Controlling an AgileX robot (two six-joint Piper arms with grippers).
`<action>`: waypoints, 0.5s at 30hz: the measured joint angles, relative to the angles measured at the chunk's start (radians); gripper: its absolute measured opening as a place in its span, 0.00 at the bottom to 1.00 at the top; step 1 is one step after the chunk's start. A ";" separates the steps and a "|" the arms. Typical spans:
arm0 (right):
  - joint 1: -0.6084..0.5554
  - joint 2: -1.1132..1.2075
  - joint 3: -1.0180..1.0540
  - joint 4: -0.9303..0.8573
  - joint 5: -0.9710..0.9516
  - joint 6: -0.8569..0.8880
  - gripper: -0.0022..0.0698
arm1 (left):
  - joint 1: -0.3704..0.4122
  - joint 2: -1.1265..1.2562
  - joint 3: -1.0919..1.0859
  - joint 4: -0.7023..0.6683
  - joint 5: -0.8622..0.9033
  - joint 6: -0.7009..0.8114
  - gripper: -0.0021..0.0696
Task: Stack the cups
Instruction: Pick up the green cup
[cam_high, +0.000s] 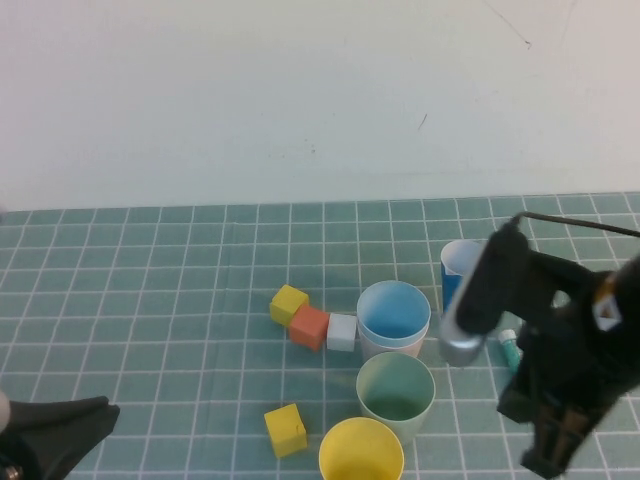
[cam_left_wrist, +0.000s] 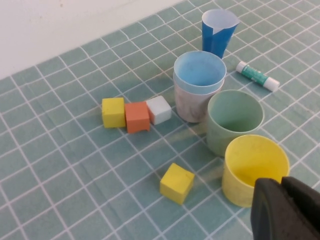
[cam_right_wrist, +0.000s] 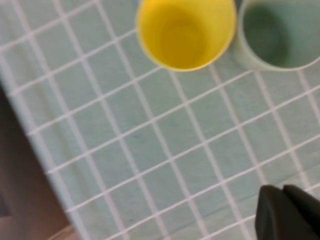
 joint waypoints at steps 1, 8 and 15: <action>0.009 0.028 -0.016 -0.033 -0.012 0.016 0.03 | 0.000 0.000 0.000 0.002 0.000 0.008 0.03; -0.003 0.180 -0.080 -0.082 -0.060 0.126 0.03 | 0.000 0.000 0.000 0.015 0.023 0.044 0.03; -0.030 0.331 -0.206 -0.095 0.017 0.169 0.42 | 0.000 0.000 0.000 0.021 0.039 0.056 0.03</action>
